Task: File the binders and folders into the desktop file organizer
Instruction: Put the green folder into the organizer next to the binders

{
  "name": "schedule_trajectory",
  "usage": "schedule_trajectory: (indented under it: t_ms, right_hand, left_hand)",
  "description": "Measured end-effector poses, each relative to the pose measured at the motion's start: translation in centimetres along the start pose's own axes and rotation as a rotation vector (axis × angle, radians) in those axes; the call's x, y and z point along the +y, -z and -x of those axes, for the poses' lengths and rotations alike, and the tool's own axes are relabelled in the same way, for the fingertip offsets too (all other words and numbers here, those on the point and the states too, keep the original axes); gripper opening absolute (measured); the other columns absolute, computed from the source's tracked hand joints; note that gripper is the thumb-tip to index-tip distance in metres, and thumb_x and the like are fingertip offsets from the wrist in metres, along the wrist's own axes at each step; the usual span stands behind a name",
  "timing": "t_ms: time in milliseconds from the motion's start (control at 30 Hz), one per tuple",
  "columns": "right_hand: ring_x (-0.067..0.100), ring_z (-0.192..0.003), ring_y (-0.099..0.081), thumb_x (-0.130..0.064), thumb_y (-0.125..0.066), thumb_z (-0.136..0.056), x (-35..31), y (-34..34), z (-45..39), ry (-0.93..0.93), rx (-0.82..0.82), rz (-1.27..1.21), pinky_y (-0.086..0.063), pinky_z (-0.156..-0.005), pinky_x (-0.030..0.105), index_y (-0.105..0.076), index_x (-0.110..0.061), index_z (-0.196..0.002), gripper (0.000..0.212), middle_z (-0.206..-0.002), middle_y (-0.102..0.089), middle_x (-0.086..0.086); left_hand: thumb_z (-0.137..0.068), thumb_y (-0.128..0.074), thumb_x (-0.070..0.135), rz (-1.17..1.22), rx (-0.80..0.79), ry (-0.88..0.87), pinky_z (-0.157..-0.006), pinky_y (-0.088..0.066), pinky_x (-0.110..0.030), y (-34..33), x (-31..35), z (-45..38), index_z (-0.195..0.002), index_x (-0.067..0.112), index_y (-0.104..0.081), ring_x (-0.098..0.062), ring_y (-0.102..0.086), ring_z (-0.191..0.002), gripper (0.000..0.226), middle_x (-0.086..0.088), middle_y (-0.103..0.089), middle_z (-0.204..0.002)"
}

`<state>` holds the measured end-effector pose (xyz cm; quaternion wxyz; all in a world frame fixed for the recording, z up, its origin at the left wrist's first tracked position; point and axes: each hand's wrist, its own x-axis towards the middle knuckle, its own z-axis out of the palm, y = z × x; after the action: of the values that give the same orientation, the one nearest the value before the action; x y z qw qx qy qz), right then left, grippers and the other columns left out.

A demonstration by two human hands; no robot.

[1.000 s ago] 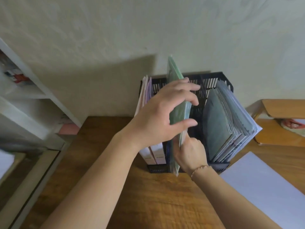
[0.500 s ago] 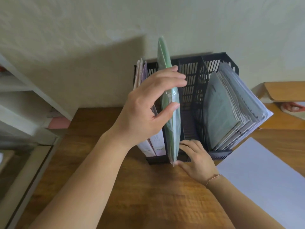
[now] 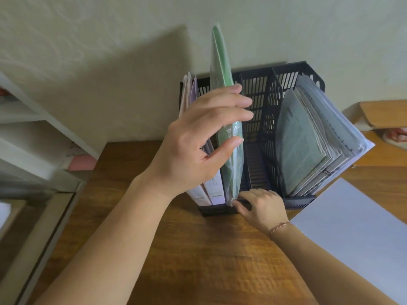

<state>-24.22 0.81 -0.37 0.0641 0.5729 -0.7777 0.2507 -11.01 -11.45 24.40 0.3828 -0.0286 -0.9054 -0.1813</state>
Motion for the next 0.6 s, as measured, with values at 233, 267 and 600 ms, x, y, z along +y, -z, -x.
schedule_trajectory:
  t_ms: [233,267,600]
  right_hand:
    - [0.014,-0.047,-0.06,-0.068,-0.062,-0.075,-0.3,0.3,-0.8,-0.013,-0.002,0.027,-0.044,-0.045,0.024,-0.069,-0.027,-0.098,0.047,-0.053,-0.062,-0.007]
    - [0.013,-0.047,-0.06,-0.071,-0.059,-0.075,-0.3,0.5,-0.9,-0.021,-0.008,0.03,-0.043,-0.044,0.023,-0.068,-0.028,-0.098,0.05,-0.052,-0.062,-0.008]
    - [0.024,-0.088,-0.058,-0.047,-0.056,-0.078,0.0,1.6,-0.7,0.085,-0.052,-0.074,-0.046,-0.071,0.035,-0.071,-0.022,-0.102,0.038,-0.092,-0.071,-0.007]
  left_hand:
    - [-0.081,-0.071,-0.008,-0.005,0.003,0.003,-0.103,-0.046,-0.053,0.1,0.0,0.1,-0.111,-0.003,-0.057,-0.039,-0.056,-0.122,0.033,-0.023,-0.061,-0.117]
    - [-0.081,-0.071,-0.009,-0.004,0.006,0.005,-0.103,-0.046,-0.054,0.1,0.0,0.1,-0.11,-0.002,-0.057,-0.04,-0.056,-0.122,0.033,-0.023,-0.061,-0.116]
    - [-0.08,-0.068,-0.012,-0.024,0.039,0.035,-0.106,-0.044,-0.05,-0.2,0.2,0.3,-0.109,0.0,-0.056,-0.039,-0.056,-0.12,0.033,-0.021,-0.059,-0.114]
